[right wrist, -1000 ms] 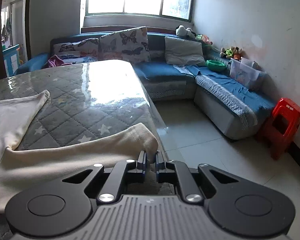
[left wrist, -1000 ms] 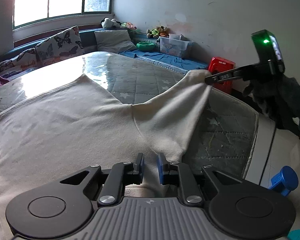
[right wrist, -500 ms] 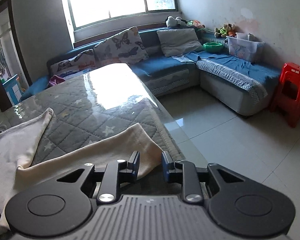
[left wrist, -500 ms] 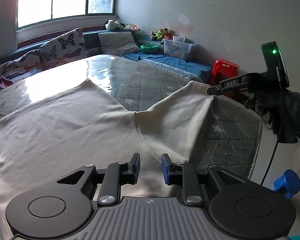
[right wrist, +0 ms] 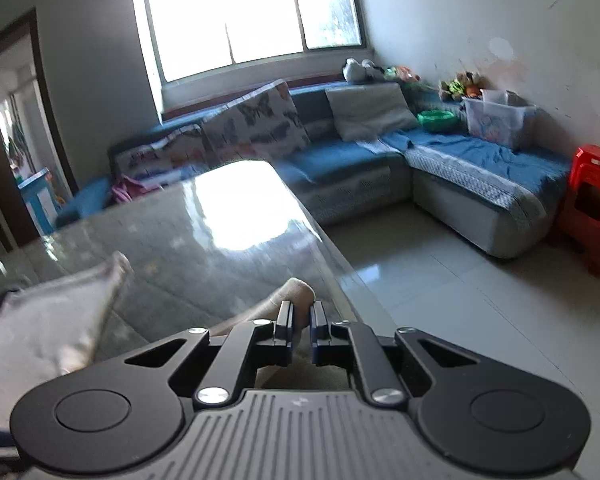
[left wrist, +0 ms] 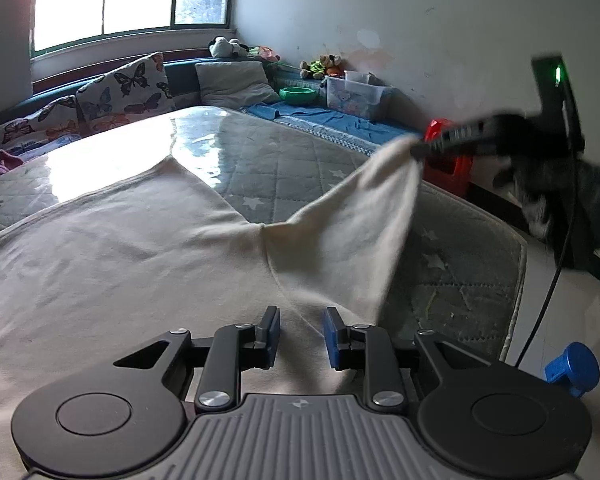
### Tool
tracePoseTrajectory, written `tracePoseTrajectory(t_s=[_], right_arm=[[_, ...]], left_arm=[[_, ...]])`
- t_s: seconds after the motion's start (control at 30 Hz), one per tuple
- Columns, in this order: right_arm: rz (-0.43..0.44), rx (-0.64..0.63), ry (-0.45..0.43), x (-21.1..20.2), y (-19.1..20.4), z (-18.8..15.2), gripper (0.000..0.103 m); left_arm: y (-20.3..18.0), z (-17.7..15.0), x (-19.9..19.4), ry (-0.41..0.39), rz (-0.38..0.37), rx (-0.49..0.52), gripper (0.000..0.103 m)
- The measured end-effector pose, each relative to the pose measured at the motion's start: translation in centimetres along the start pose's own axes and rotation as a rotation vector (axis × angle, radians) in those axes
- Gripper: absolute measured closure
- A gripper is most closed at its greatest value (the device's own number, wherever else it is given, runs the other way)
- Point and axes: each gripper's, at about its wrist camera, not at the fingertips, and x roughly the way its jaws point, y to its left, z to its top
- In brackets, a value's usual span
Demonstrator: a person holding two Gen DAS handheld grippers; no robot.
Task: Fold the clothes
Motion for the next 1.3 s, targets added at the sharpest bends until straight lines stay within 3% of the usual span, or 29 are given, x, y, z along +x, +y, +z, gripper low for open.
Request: tracePoseTrajectory(t_s=[0.33,0.63,0.83,1.0,1.13,1.3], right_arm=[[0.176,-0.125,-0.082,-4.5,5.9,4.1,0.096],[0.385,-0.335,-0.085,-7.1,16.4,5.6,0.096],[0.528,-0.458,-0.011,-6.0,23.7,3.7,0.096],[0.623,-0.566,0.114,-4.3,28.9,-0.3,0.096],[0.681,-0.640,0.224,-3.8,31.3,-4.1,0.095],[0.737,-0.714,0.295,-4.3,32.2,-6.4,0.082]], left_arm=[[1.9,0.0,-2.3,-0.049,0.033,-0.059,0.069],[5.1,-2.1,-5.1,-0.075,0.094,-0.148,0.065],[6.3,-3.8,-7.1,-0.096,0.121,-0.197,0.061],[7.3,-4.9,-8.3,-0.108,0.154,-0.246,0.060],[8.1,-5.8,-9.2,-0.109,0.182,-0.286,0.057],[8.9,-6.6,-10.1,-0.105,0.207,-0.324,0.056]])
